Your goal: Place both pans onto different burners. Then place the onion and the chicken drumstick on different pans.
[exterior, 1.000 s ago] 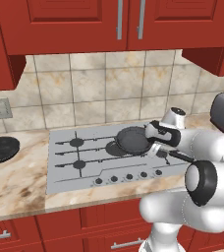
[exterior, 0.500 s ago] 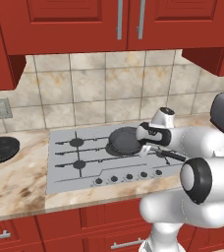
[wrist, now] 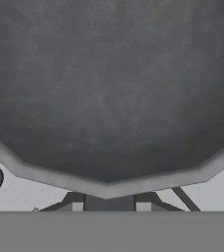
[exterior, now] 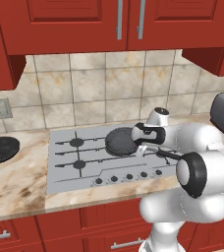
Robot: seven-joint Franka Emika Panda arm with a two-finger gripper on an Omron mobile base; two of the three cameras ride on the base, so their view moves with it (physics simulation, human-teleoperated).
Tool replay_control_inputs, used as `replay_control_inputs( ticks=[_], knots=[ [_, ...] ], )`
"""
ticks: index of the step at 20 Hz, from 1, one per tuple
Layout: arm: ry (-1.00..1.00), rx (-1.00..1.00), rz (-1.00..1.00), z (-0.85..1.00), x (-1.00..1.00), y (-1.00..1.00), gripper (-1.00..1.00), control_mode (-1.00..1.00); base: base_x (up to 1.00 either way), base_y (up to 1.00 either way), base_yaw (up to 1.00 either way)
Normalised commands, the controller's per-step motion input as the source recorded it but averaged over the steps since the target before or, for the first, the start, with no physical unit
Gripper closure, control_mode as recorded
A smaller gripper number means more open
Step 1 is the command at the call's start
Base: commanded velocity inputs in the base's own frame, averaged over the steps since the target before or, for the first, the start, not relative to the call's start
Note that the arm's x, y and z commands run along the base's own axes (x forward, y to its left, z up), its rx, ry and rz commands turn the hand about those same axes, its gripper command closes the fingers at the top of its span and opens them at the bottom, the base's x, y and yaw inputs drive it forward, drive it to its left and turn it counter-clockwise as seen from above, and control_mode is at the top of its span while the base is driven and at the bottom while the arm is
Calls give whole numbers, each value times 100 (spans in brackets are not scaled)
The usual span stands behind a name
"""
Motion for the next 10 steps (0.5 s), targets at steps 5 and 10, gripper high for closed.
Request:
replay_control_inputs(
  ticks=[5, 10],
  knots=[
    [0, -1, 0, -10, 9, 10, 100, -100, 0, 0, 0],
    [0, 0, 0, -11, 10, 4, 100, -100, 0, 0, 0]
  ],
)
